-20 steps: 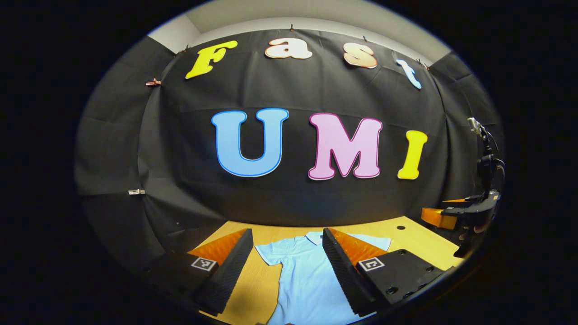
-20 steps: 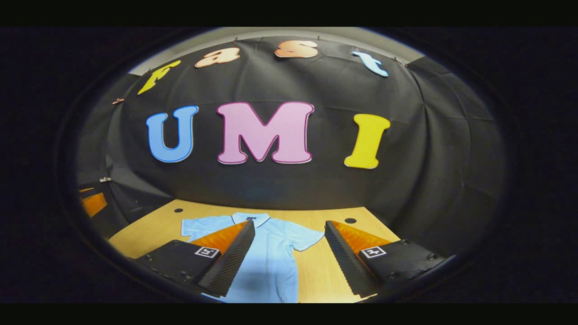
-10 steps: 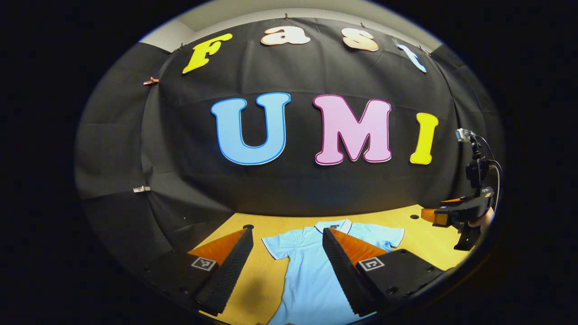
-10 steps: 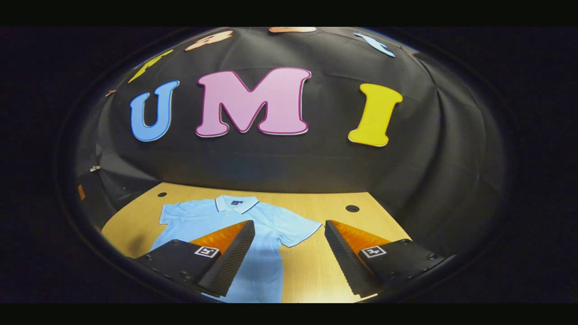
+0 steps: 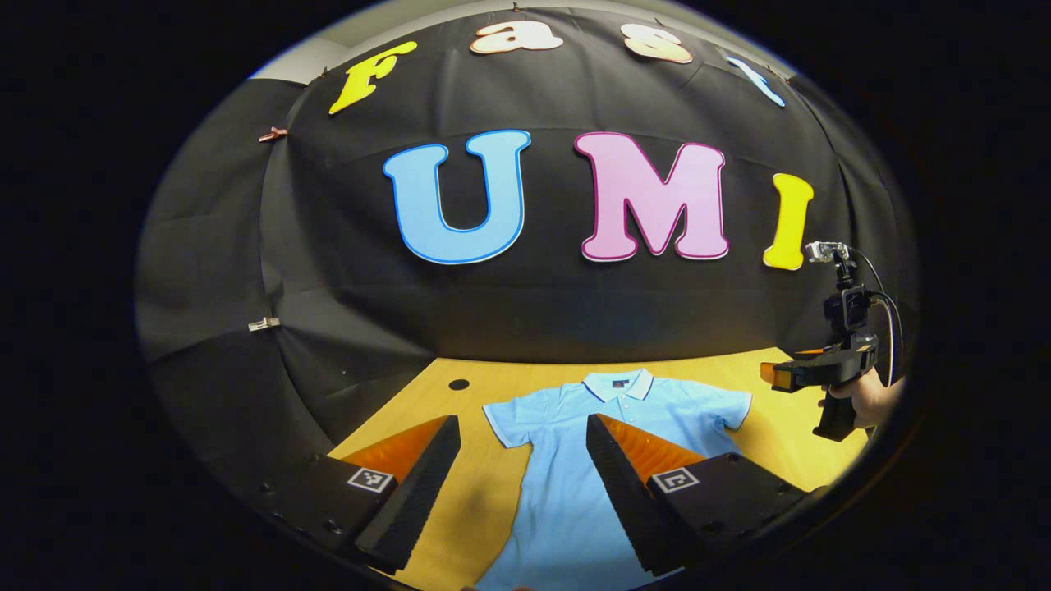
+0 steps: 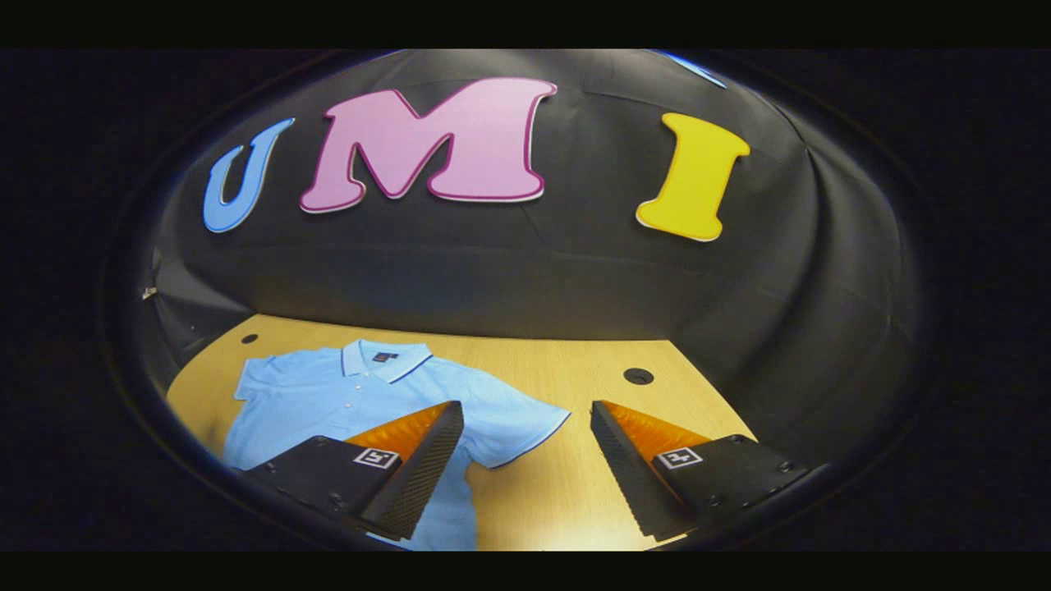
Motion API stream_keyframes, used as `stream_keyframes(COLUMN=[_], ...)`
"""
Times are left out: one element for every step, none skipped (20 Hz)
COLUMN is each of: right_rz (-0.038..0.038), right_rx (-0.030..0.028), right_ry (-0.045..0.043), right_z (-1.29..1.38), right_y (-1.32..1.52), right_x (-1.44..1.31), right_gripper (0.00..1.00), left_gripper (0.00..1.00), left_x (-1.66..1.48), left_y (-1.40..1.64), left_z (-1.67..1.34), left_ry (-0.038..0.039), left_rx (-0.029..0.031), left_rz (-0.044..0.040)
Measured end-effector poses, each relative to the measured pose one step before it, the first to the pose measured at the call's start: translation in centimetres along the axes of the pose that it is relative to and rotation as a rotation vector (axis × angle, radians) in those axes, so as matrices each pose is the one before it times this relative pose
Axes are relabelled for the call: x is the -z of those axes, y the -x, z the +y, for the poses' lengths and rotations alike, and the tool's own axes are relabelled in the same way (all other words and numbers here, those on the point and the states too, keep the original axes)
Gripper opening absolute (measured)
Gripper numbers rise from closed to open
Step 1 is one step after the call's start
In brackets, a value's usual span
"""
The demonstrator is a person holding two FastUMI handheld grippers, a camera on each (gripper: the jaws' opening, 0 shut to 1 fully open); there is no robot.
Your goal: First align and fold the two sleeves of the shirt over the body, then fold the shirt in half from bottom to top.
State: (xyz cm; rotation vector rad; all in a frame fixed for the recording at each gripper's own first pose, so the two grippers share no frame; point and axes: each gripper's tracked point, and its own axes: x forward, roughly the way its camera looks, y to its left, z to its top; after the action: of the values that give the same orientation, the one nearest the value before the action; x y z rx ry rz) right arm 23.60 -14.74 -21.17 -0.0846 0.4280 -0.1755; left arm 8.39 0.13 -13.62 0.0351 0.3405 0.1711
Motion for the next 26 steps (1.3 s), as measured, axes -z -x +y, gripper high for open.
stream_keyframes(right_rz=[0.01419, 0.01281, 0.00747, 0.00459, 0.00912, 0.01382, 0.01832, 0.01359, 0.00358, 0.00811, 0.01378, 0.01709, 0.01912, 0.01583, 0.02019, 0.01929, 0.01361, 0.02615, 0.03047, 0.01979, 0.01836, -0.01273, 0.00192, 0.00229, 0.00254, -0.00686], right_rx=[0.01006, 0.00844, 0.00934, 0.00940, 0.00701, -0.00118, 0.00090, -0.00103, 0.00556, 0.00199, -0.00487, -0.00808, -0.00686, -0.00123, -0.00213, -0.00288, -0.00084, 0.00116, 0.01264, -0.00419, -0.01359, -0.01121, -0.00364, -0.01668, -0.00784, -0.00507], right_ry=[-0.00054, -0.00847, -0.01071, -0.00710, -0.00386, 0.00049, 0.00239, 0.00852, 0.01488, 0.00938, -0.00138, -0.00949, -0.00886, -0.00377, -0.00465, -0.00381, -0.00189, -0.00498, -0.01092, -0.01999, -0.01755, -0.02139, -0.00513, -0.01211, -0.01317, 0.00643], right_z=[-0.374, -0.299, -0.323, -0.447, -0.358, -0.196, -0.253, -0.176, -0.326, -0.299, 0.080, 0.117, 0.056, 0.071, 0.077, 0.135, 0.018, -0.158, -0.319, -0.026, 0.336, 0.247, -0.273, 0.136, 0.157, -0.065], right_y=[-1.042, -1.029, -1.166, -0.991, -1.008, -0.842, -1.078, -1.146, -1.137, -0.986, -0.900, -0.750, -0.808, -0.736, -0.597, -0.648, -0.559, -0.441, -0.314, -0.381, -0.359, -0.079, -0.322, -0.041, 0.263, -0.399], right_x=[0.439, 0.303, 0.258, 0.121, 0.347, 0.349, 0.462, 0.370, 0.104, 0.094, 0.337, 0.233, 0.543, 0.442, 0.617, 0.568, 0.554, 0.734, 0.714, 0.598, 0.578, -0.314, 0.017, 0.067, -0.042, -0.161], right_gripper=[0.97, 0.97, 0.97, 0.97, 0.97, 0.97, 0.97, 0.97, 0.98, 0.97, 0.97, 0.95, 0.96, 0.97, 0.97, 0.97, 0.97, 0.95, 0.97, 0.97, 0.97, 0.97, 0.94, 0.94, 0.97, 0.96], left_gripper=[0.98, 0.98, 0.98, 0.98, 0.98, 0.99, 0.98, 0.98, 0.99, 0.98, 0.98, 0.99, 0.99, 0.99, 0.99, 0.99, 0.99, 0.98, 0.99, 0.99, 0.98, 0.99, 0.98, 0.99, 0.98, 0.99], left_x=[0.293, 0.333, 0.391, 0.239, 0.149, 0.234, 0.259, 0.302, 0.217, 0.179, 0.395, 0.200, 0.134, -0.014, -0.077, 0.137, 0.095, -0.002, 0.023, 0.110, 0.415, 0.222, 0.429, 0.161, 0.170, -0.008], left_y=[-0.243, -0.208, -0.327, -0.129, -0.185, -0.172, -0.107, -0.229, -0.185, -0.237, -0.174, -0.218, -0.256, -0.088, -0.216, -0.172, -0.119, -0.007, 0.020, -0.041, 0.027, 0.025, -0.015, -0.027, 0.085, 0.088], left_z=[0.073, 0.005, 0.124, 0.085, 0.084, 0.230, 0.199, 0.093, 0.169, 0.076, -0.001, 0.071, 0.068, -0.020, -0.015, -0.112, -0.167, -0.168, -0.094, -0.178, -0.283, -0.410, -0.499, -0.324, -0.188, -0.182], left_ry=[0.00782, 0.00537, 0.00066, -0.00103, -0.00064, 0.00039, 0.00077, -0.00060, 0.00004, 0.00086, -0.00113, -0.00399, -0.00399, -0.00139, 0.00060, 0.00179, 0.00212, 0.00222, 0.00233, 0.00492, 0.00528, 0.00296, 0.00094, 0.00070, 0.00081, 0.00093], left_rx=[-0.00382, -0.00438, -0.00657, -0.00577, -0.00390, -0.00758, -0.00809, -0.00705, -0.00685, 0.00074, 0.00218, -0.00154, -0.00305, 0.00040, -0.00028, 0.00042, 0.00127, 0.00285, 0.00272, 0.00306, 0.00768, 0.00480, 0.00359, 0.00405, 0.00367, 0.00181], left_rz=[0.00922, 0.01311, 0.01385, 0.01059, 0.00611, 0.00803, 0.00896, 0.00985, 0.00943, 0.00885, 0.01127, 0.00969, 0.00579, 0.00182, 0.00188, 0.00266, 0.00329, 0.00213, 0.00230, 0.00687, 0.00831, 0.00443, 0.00164, 0.00232, 0.00192, 0.00266])
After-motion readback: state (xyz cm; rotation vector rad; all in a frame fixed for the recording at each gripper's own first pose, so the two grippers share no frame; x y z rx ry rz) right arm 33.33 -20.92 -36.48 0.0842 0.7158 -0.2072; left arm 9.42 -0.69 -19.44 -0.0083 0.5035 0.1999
